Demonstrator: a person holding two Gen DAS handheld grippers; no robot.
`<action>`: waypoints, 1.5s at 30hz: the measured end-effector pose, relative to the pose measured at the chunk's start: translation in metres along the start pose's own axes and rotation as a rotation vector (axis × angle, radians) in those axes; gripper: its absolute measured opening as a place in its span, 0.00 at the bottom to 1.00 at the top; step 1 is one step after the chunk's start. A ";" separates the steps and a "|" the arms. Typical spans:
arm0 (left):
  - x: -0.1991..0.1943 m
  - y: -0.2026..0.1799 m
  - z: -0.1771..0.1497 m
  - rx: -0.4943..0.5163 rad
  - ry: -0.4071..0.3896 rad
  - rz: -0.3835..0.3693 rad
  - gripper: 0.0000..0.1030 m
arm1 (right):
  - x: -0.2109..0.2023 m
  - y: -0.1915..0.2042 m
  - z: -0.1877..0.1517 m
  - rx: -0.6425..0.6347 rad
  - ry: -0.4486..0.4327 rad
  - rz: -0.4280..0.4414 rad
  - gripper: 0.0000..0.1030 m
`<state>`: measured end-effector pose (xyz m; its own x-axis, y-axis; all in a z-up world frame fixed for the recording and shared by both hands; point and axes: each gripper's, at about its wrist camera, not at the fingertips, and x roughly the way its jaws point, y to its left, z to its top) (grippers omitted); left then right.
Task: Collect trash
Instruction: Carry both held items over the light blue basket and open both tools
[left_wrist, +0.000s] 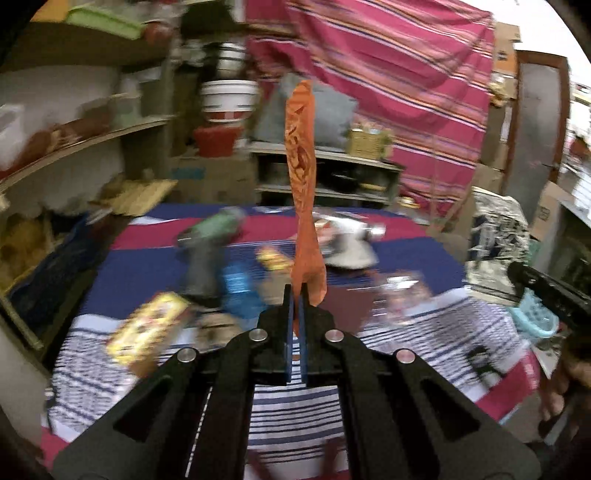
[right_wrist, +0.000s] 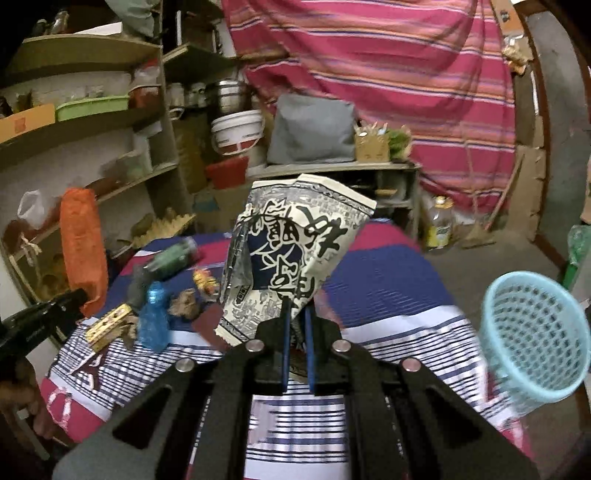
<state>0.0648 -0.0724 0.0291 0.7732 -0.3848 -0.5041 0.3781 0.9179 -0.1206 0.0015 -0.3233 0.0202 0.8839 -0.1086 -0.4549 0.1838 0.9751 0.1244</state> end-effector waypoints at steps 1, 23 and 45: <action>0.003 -0.012 0.002 0.008 -0.001 -0.017 0.01 | -0.007 -0.009 0.001 0.000 -0.004 -0.017 0.07; 0.166 -0.363 -0.035 0.177 0.252 -0.540 0.01 | -0.046 -0.306 -0.027 0.103 0.127 -0.433 0.08; 0.008 -0.097 0.013 0.145 -0.104 -0.053 0.91 | -0.076 -0.144 0.008 0.193 -0.126 -0.292 0.83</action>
<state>0.0408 -0.1662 0.0476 0.7961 -0.4470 -0.4079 0.4832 0.8754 -0.0163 -0.0891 -0.4574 0.0441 0.8258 -0.4119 -0.3852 0.5034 0.8462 0.1746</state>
